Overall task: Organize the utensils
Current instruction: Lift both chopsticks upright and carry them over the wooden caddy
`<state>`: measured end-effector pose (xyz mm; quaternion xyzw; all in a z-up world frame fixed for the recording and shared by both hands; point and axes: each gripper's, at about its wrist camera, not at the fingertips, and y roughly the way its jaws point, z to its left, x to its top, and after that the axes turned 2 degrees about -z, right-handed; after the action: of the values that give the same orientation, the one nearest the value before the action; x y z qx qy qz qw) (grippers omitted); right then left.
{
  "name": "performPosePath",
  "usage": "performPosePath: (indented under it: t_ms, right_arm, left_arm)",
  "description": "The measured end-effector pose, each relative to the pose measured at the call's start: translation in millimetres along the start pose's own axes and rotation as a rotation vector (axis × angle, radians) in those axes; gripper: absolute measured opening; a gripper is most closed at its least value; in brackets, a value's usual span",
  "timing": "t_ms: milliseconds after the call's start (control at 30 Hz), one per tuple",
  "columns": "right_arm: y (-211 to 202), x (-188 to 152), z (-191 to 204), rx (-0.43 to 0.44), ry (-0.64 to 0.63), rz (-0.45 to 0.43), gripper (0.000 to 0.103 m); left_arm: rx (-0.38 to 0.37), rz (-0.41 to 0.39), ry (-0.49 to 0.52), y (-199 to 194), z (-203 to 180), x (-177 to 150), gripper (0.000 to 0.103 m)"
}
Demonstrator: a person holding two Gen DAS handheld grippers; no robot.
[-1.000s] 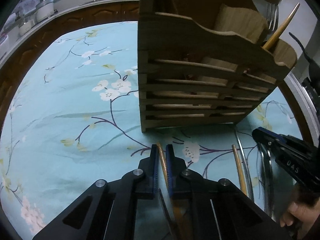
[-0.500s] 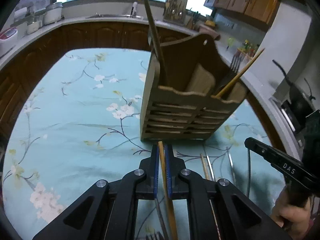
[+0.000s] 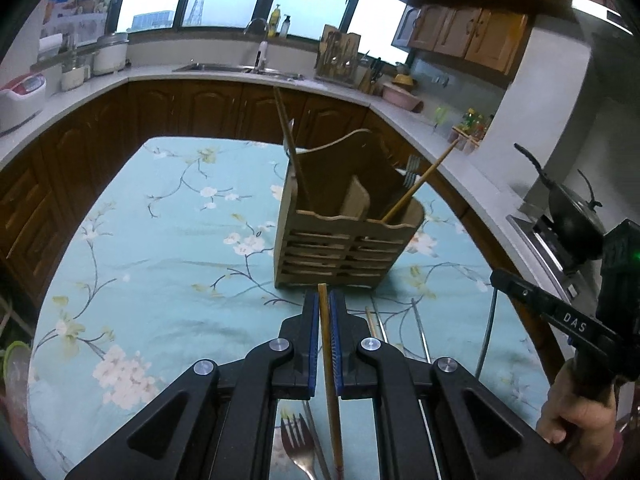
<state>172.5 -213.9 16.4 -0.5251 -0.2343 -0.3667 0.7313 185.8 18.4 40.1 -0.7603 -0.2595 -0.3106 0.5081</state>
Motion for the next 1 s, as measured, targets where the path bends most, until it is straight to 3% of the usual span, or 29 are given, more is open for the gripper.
performPosePath:
  t_ms: [567,1000]
  right_arm:
    - [-55.0,8.2,16.0,0.016,-0.023,-0.114,0.004]
    - [-68.0,22.6,23.4,0.027,-0.04,-0.179,0.004]
  left_arm:
    - [-0.019,-0.1,-0.007,-60.2,-4.4,-4.2,0.004]
    - [-0.029,-0.172,-0.02,-74.6,1.5,1.7,0.004]
